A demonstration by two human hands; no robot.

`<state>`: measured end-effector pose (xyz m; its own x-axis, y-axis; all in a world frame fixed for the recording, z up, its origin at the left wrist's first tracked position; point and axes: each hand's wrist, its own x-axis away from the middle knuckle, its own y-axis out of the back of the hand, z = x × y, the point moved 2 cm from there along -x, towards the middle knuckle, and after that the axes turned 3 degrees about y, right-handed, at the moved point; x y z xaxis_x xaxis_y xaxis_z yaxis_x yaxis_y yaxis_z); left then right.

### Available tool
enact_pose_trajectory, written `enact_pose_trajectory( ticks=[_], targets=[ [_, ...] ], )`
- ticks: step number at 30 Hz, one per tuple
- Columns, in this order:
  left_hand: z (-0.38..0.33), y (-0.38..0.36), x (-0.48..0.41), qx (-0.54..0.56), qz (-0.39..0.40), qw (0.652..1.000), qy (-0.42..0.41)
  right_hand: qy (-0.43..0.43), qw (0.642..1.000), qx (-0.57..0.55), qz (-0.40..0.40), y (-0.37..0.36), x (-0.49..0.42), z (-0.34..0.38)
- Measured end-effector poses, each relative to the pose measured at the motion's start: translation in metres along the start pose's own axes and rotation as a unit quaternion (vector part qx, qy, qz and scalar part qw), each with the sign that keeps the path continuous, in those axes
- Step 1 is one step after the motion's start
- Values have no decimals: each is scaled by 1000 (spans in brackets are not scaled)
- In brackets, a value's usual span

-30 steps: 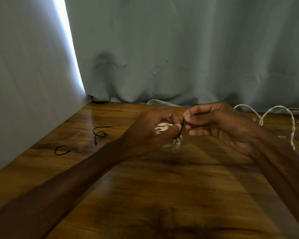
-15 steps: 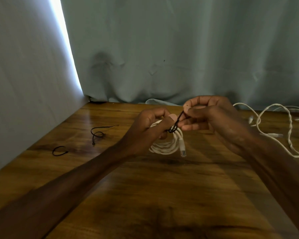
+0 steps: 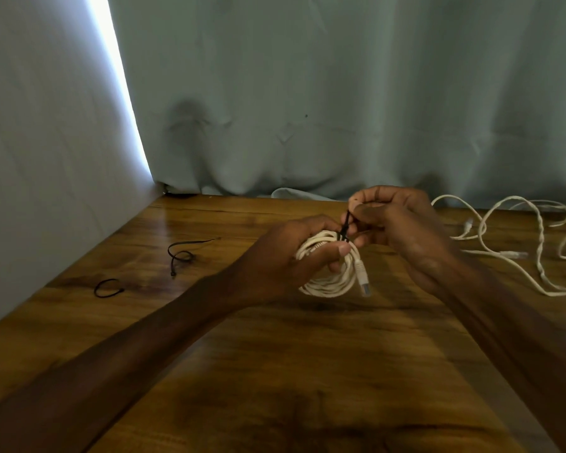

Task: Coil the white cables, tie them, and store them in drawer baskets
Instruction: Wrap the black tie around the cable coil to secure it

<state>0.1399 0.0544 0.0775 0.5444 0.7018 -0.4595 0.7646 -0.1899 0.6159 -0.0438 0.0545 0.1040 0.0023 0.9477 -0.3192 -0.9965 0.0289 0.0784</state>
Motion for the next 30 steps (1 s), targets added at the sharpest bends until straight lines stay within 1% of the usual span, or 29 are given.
enact_pose_trajectory(
  ticks=[6, 9, 12, 15, 16, 19, 20, 22, 23, 24, 27, 28, 30],
  targets=[
    [0, -11, 2, -30, 19, 999, -26, -69, 997, -42, -5, -2, -4, -21],
    [13, -12, 0, -40, 20, 999, -1, -51, 998, -18, -17, -2, -5, -24],
    [31, -15, -3, -21, 34, 998, 54, 24, 999, 29, -22, 0, -4, -22],
    [41, -13, -4, 18, 23, 996, 90, 139, 984, 114, -9, -12, 6, -13],
    [42, -12, -4, 35, 19, 995, 93, 186, 970, 158, -8, -18, 11, -9],
    [42, -8, -5, 53, 19, 995, 77, 305, 906, 292, -1, -30, 25, -2],
    [42, -7, -5, 56, 20, 996, 72, 328, 891, 314, 0, -33, 28, -2],
    [42, -5, -6, 61, 21, 996, 69, 354, 876, 328, -5, -33, 30, -1],
    [43, -5, -7, 60, 23, 996, 67, 348, 881, 321, -11, -31, 29, -1],
    [42, -5, -7, 54, 27, 996, 60, 325, 898, 296, -22, -27, 27, -3],
    [39, -4, -7, 54, 35, 997, 37, 189, 968, 148, -67, -13, 9, -16],
    [35, -6, -7, 54, 32, 997, 35, 139, 982, 100, -78, -8, 3, -22],
    [24, -14, -2, 39, 31, 998, 47, 53, 993, 38, -97, 3, -11, -34]
  ],
)
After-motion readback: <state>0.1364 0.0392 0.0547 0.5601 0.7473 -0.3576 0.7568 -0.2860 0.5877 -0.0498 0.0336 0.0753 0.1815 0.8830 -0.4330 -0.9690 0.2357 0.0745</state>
